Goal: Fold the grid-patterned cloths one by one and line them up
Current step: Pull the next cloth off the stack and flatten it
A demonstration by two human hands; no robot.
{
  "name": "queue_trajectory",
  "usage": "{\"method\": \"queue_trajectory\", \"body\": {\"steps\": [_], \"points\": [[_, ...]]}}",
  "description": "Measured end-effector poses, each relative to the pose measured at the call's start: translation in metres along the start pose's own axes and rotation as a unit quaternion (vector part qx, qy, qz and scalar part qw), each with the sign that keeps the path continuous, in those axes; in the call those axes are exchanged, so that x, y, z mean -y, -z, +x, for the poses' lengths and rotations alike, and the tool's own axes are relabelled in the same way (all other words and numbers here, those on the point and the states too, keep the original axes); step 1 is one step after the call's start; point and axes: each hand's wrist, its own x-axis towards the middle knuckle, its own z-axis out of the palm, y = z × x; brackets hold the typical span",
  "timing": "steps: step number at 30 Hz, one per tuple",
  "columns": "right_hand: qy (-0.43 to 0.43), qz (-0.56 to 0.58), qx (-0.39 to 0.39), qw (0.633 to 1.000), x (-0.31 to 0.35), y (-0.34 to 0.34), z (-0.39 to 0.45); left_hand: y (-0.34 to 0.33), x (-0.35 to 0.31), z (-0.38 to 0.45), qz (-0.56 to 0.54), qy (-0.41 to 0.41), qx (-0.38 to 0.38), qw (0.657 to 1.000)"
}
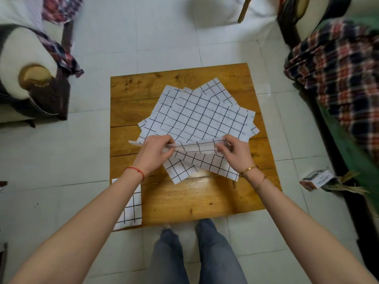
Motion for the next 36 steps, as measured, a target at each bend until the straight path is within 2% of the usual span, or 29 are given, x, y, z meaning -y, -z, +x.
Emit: {"method": "queue_trajectory", "body": {"steps": [8, 19, 23, 26, 31, 36], "points": [[0.035, 0.005, 0.018, 0.999, 0.030, 0.091, 0.026, 0.064, -0.049, 0.003, 0.024, 0.008, -0.055, 0.998], [0.019, 0.028, 0.010, 0.999, 0.059, 0.197, 0.044, 0.155, -0.112, -0.004, 0.081, -0.067, -0.108, 0.989], [0.061, 0.039, -0.003, 0.997, 0.079, 0.222, 0.038, 0.180, -0.130, -0.011, 0.089, -0.076, -0.151, 0.982], [0.116, -0.018, -0.023, 0.993, 0.092, 0.238, 0.033, 0.195, -0.144, -0.021, 0.070, -0.083, -0.171, 0.979], [0.188, -0.081, 0.004, 0.979, 0.106, 0.265, 0.023, 0.215, -0.169, -0.044, 0.009, -0.085, -0.192, 0.978], [0.213, -0.068, 0.044, 0.974, 0.111, 0.284, 0.011, 0.228, -0.190, -0.069, -0.004, -0.106, -0.187, 0.977]]}}
